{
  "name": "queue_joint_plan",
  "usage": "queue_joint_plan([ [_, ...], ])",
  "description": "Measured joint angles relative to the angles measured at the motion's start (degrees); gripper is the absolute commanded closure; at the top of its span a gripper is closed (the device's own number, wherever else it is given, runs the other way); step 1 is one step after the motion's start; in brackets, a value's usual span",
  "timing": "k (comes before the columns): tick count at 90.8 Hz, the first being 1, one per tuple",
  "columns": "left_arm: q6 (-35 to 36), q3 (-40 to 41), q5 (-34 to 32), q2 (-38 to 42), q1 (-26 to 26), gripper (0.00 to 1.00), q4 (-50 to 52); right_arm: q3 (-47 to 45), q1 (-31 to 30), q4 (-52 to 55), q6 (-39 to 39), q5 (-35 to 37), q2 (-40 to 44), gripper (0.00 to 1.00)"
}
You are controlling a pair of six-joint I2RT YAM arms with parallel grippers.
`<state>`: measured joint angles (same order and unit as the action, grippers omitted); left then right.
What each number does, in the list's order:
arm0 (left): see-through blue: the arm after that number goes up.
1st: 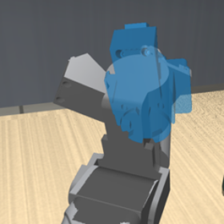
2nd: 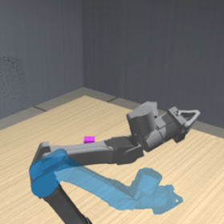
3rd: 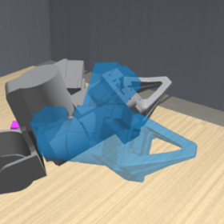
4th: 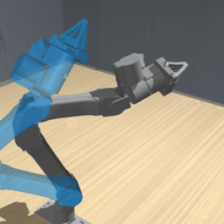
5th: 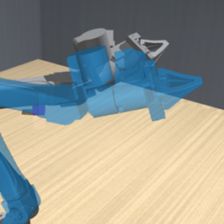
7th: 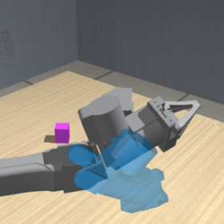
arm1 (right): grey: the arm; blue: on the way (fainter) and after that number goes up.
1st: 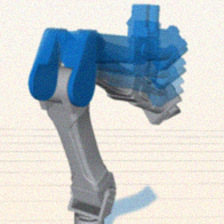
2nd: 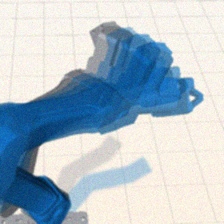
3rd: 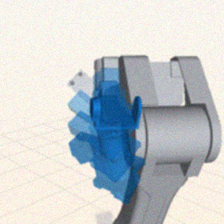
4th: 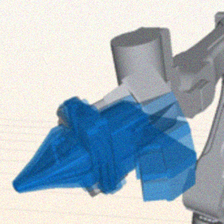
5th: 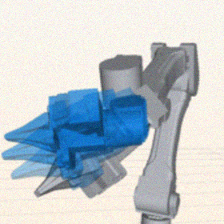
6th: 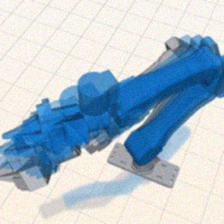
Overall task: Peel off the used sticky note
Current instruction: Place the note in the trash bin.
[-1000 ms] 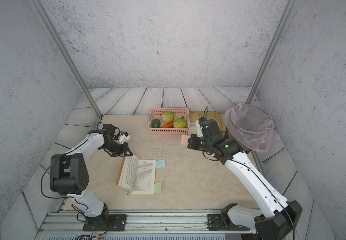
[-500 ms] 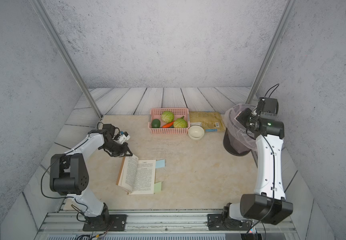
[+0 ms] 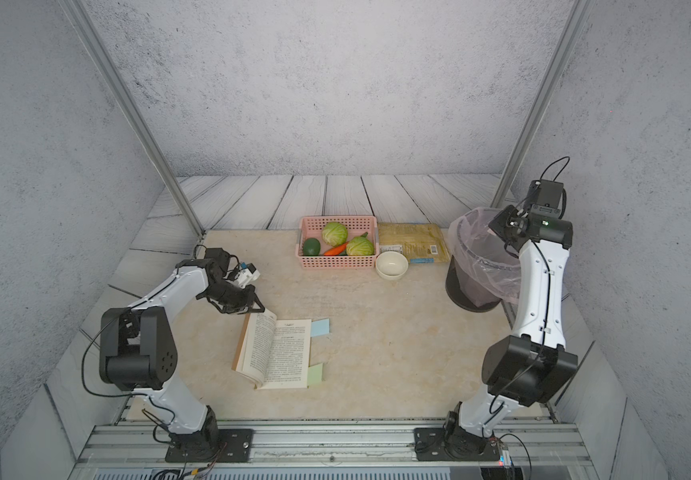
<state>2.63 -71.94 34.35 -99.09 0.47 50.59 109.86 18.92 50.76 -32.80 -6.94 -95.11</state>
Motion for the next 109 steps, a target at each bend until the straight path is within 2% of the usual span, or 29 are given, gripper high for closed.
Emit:
queue_joint_plan([
  [7,0.0,0.0,0.0,0.0,0.0,1.0,0.0,0.0,0.2,0.5,0.3,0.6,-1.0,0.8],
  [16,0.0,0.0,0.0,0.0,0.0,1.0,0.0,0.0,0.5,1.3,0.9,1.3,-1.9,0.47],
  [24,0.0,0.0,0.0,0.0,0.0,1.0,0.0,0.0,0.5,1.8,1.2,1.4,-2.0,0.29],
  [30,0.0,0.0,0.0,0.0,0.0,1.0,0.0,0.1,0.5,1.9,1.6,1.3,-2.0,0.21],
  [58,0.0,0.0,0.0,0.0,0.0,1.0,0.0,1.6,0.4,3.6,1.6,-1.9,0.7,0.18],
  [71,0.0,0.0,0.0,0.0,0.0,1.0,0.0,0.5,-0.8,4.1,2.1,-5.2,6.3,0.18],
  [79,0.0,0.0,0.0,0.0,0.0,1.0,0.0,-4.2,-3.8,3.4,2.7,-6.3,11.7,0.18],
  [91,0.1,0.0,0.0,0.0,0.0,1.0,0.0,-16.8,-15.5,1.4,2.9,-6.4,20.4,0.18],
  [109,0.2,0.0,-0.1,0.0,0.0,1.0,0.0,-38.1,-40.7,-4.7,-1.1,-8.2,25.7,0.2],
])
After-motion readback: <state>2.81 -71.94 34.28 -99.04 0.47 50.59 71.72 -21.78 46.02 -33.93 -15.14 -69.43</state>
